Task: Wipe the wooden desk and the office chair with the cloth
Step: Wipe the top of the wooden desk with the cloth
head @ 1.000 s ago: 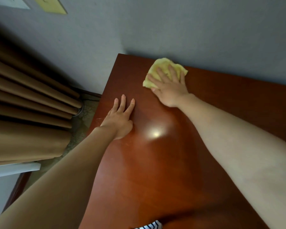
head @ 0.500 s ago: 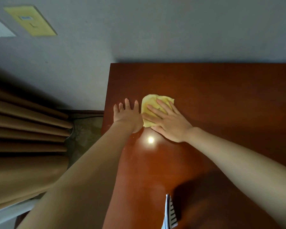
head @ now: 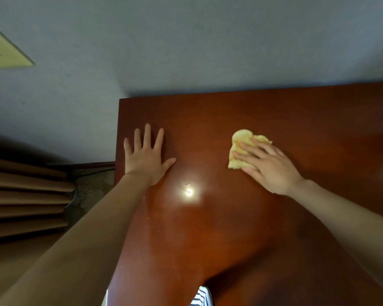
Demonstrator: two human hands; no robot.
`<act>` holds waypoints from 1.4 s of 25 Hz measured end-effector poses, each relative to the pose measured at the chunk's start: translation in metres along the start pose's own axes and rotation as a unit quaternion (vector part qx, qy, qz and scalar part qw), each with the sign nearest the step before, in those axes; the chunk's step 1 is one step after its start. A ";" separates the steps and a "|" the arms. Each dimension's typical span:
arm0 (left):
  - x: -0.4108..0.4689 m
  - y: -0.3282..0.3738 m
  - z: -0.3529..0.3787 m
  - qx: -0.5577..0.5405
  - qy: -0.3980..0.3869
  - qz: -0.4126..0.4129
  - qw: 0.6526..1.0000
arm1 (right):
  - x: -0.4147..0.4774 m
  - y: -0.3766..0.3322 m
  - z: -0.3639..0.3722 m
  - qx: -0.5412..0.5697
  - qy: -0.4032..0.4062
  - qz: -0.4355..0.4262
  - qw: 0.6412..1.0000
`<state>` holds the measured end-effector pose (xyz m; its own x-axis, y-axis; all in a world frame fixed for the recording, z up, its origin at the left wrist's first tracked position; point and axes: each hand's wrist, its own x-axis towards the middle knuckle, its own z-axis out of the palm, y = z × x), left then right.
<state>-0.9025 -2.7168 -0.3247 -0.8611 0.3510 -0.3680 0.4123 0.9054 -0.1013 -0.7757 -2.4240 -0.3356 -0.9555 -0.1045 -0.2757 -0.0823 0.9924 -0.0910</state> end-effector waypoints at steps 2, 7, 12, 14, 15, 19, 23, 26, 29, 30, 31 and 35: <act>0.008 -0.002 0.004 0.001 -0.053 -0.006 0.999 | 0.022 0.022 -0.004 0.024 0.010 0.067 0.997; 0.011 -0.006 0.011 0.005 -0.046 -0.005 0.999 | 0.092 0.042 -0.016 0.053 0.046 0.131 0.989; 0.013 -0.006 0.013 0.006 -0.040 -0.012 0.999 | 0.149 0.022 -0.023 0.087 0.058 0.142 0.984; 0.012 -0.006 0.014 0.006 -0.041 -0.016 0.999 | 0.159 0.008 -0.022 0.078 0.062 0.125 0.987; 0.012 -0.006 0.014 0.006 -0.041 -0.016 0.999 | 0.162 0.002 -0.021 0.070 0.062 0.110 0.990; 0.012 -0.005 0.015 0.005 -0.048 -0.014 0.999 | 0.162 -0.021 -0.018 0.039 0.044 0.028 0.998; 0.015 -0.006 0.016 0.026 -0.052 -0.010 0.998 | 0.132 -0.042 -0.007 0.025 0.050 -0.037 0.998; 0.016 -0.006 0.017 0.031 -0.054 -0.005 0.998 | 0.102 -0.056 0.001 0.020 0.049 -0.068 0.996; 0.016 -0.005 0.016 0.027 -0.047 -0.002 0.999 | 0.070 -0.061 0.009 0.009 0.044 -0.089 0.995; 0.016 -0.005 0.016 0.025 -0.044 0.000 0.999 | 0.059 -0.061 0.012 0.004 0.044 -0.097 0.994; 0.016 -0.006 0.015 0.022 -0.043 0.001 0.999 | 0.048 -0.058 0.014 -0.002 0.043 -0.107 0.993; 0.016 -0.006 0.012 0.030 -0.049 0.006 0.998 | 0.004 -0.040 0.022 -0.008 0.034 -0.106 0.994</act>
<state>-0.9152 -2.7200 -0.3410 -0.8240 0.3342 -0.4575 0.4420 0.8844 -0.1499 -0.7697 -2.4660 -0.3540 -0.9333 -0.3065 -0.1869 -0.2867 0.9498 -0.1256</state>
